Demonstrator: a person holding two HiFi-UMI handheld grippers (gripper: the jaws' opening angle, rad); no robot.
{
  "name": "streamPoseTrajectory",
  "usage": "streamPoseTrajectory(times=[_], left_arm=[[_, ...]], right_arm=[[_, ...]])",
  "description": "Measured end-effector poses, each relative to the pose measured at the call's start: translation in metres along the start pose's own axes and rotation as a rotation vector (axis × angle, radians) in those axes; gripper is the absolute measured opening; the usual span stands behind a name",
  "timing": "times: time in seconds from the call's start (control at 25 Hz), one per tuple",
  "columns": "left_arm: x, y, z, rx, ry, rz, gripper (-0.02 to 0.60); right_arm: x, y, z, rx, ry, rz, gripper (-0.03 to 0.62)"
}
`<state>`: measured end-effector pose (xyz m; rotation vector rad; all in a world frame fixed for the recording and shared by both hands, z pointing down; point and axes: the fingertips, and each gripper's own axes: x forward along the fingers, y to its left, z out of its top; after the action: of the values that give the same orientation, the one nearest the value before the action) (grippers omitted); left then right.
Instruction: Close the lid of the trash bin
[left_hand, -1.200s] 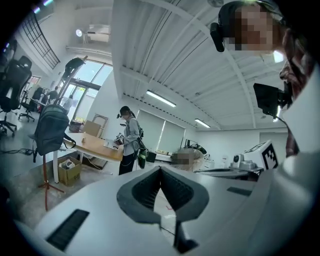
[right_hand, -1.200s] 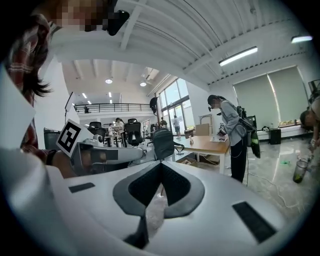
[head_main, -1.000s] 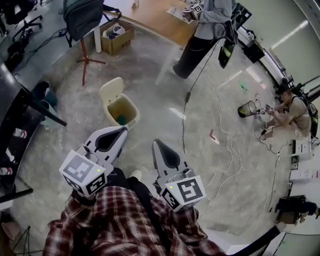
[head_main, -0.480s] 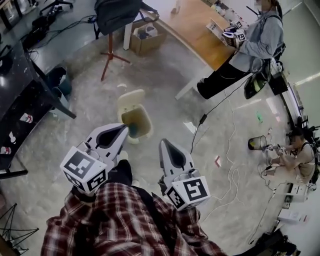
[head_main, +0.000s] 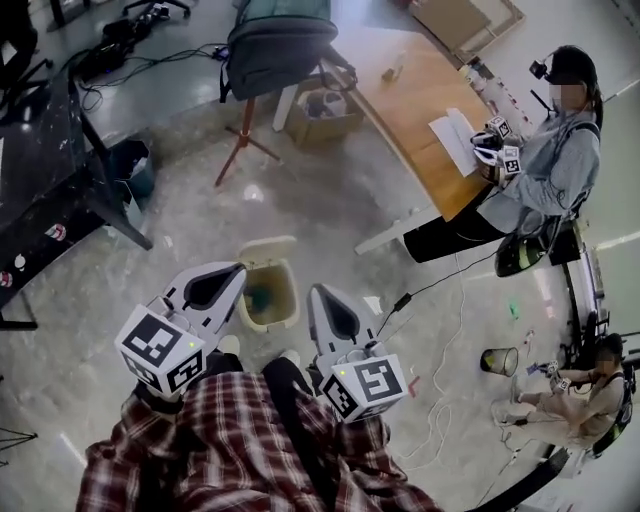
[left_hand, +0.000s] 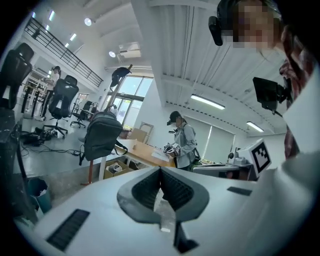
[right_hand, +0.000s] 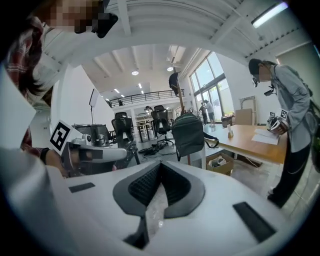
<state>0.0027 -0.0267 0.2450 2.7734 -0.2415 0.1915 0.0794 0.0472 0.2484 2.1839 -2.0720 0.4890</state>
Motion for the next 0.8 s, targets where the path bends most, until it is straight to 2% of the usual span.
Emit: streamPoseTrajectory(times=[0.48, 0.64, 0.8], left_arm=[[0.023, 0.029, -0.009, -0.108, -0.077, 0.389, 0.011], [0.026, 0.031, -0.018, -0.142, -0.083, 0.482, 0.011], [0.03, 0.031, -0.027, -0.175, -0.074, 0.519, 0.011]], right_arm=[[0.073, -0.053, 0.002, -0.089, 0.127, 0.351, 0.012], [0.087, -0.071, -0.007, -0.111, 0.173, 0.418, 0.012], [0.101, -0.088, -0.017, -0.123, 0.209, 0.437, 0.012]])
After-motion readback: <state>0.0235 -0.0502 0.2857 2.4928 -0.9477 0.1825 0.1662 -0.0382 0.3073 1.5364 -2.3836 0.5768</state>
